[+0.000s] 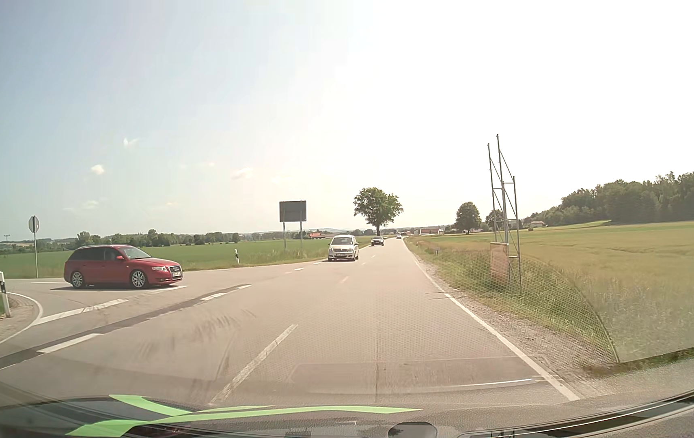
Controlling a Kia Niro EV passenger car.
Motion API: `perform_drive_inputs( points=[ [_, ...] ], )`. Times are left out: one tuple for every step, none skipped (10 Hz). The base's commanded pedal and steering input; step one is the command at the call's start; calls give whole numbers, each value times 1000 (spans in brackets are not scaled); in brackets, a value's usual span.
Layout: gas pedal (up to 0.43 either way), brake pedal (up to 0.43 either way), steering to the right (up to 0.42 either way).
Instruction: Follow the waypoints while adhering to traffic rules and regulations
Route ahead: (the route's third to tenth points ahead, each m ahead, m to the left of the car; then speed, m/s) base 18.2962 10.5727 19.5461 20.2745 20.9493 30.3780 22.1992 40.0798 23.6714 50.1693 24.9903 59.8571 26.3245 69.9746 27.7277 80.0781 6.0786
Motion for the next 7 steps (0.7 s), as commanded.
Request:
perform_drive_inputs(
  points=[
    [0, 299, 19],
    [0, 293, 19],
    [0, 293, 18],
    [0, 293, 19],
    [0, 287, 19],
    [0, 287, 18],
    [0, 287, 19]
  ],
)
